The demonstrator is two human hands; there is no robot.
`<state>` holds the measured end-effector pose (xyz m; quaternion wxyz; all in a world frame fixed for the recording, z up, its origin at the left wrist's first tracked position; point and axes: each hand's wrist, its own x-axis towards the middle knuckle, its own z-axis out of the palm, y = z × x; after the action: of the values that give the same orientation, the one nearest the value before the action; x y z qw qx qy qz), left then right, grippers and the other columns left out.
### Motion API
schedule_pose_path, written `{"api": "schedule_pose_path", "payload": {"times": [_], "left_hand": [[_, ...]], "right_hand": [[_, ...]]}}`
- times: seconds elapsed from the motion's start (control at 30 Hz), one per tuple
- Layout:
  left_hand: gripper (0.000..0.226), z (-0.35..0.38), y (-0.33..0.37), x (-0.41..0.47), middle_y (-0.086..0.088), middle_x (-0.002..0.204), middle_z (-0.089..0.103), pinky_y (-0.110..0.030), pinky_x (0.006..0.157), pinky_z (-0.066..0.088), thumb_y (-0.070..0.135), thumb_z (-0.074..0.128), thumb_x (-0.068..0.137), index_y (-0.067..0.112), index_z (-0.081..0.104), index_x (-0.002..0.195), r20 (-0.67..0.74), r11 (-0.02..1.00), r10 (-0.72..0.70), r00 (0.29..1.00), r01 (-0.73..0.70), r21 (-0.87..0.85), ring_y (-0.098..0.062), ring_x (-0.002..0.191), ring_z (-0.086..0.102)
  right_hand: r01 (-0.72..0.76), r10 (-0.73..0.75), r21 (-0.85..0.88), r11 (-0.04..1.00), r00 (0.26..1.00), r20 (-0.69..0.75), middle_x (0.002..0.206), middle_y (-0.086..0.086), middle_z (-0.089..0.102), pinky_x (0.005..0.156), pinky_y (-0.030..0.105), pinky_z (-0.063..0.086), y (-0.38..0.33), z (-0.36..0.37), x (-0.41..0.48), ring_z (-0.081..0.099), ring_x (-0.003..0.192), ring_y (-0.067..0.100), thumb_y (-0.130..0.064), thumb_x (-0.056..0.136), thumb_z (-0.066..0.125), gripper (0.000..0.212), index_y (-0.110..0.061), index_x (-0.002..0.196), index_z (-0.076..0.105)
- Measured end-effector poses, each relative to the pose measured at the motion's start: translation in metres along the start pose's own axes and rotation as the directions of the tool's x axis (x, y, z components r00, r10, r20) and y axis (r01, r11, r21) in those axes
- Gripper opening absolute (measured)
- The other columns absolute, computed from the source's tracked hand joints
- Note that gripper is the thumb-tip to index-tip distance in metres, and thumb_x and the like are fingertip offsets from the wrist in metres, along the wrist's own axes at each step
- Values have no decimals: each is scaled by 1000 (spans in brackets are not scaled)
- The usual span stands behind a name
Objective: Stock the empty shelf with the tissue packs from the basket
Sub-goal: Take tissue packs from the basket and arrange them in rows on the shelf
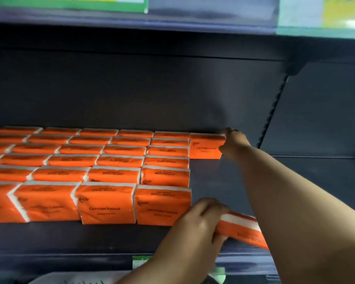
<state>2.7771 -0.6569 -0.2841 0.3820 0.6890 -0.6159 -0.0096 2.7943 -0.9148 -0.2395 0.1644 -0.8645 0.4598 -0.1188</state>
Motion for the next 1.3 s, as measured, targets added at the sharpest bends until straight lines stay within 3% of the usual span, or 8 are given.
{"api": "schedule_pose_path", "payload": {"times": [0.23,0.5,0.7,0.8,0.87,1.0,1.17,1.3], "left_hand": [[30,-18,14,44,-6,112,53,-38,86,47,10,67,78,11,61,107,13,993,13,1000,-15,117,-29,100,58],[38,-31,-14,113,-4,105,66,-32,80,49,42,69,79,30,56,112,-66,888,-269,961,273,370,-28,98,61],[35,-26,-44,156,-4,112,62,-28,76,40,45,66,79,33,57,111,-90,810,-397,914,394,433,-26,104,59],[34,-16,-55,172,-7,115,61,-31,85,47,38,67,81,28,58,112,-30,835,-392,919,370,408,-27,105,58],[35,-10,-59,180,-6,119,59,-32,92,44,37,65,83,25,57,115,-18,828,-364,931,332,453,-27,110,55],[39,-3,-70,190,-5,134,51,-30,112,23,28,58,90,22,50,128,-5,739,-360,933,288,609,-24,127,42],[52,-2,-84,194,-7,152,27,-36,117,10,27,53,94,18,33,141,44,652,-509,860,352,671,-23,143,14],[59,0,-90,194,-6,153,25,-37,118,9,28,53,92,13,27,143,48,644,-524,850,359,676,-22,144,10]], "right_hand": [[168,-168,-1,986,986,-7,130,8,54,81,18,34,-6,-44,-23,54,116,24,-7,84,57,47,-16,130,51],[271,-275,-86,959,960,-40,130,12,54,90,25,44,-6,-65,-46,54,116,29,-9,86,57,43,-13,128,52],[277,-278,-16,961,961,-17,124,7,56,72,19,37,7,-53,-37,55,99,21,-4,86,48,45,-21,127,52],[236,-236,-21,972,972,9,124,9,54,63,21,43,16,-44,-30,54,92,21,-3,84,44,51,-22,131,48],[204,-204,-41,978,979,0,129,9,49,77,29,51,19,-37,-26,55,105,27,-1,84,43,54,-21,134,44],[133,-133,-27,991,991,5,137,7,41,86,35,51,24,-24,-22,50,115,30,1,82,46,61,-22,138,38],[67,-65,-34,997,996,54,135,11,44,85,34,49,25,-6,-15,51,115,32,-1,83,48,61,-17,140,34],[59,-52,-75,995,995,89,137,9,42,86,33,48,21,2,-15,50,118,30,-1,84,46,65,-19,144,29]]}}
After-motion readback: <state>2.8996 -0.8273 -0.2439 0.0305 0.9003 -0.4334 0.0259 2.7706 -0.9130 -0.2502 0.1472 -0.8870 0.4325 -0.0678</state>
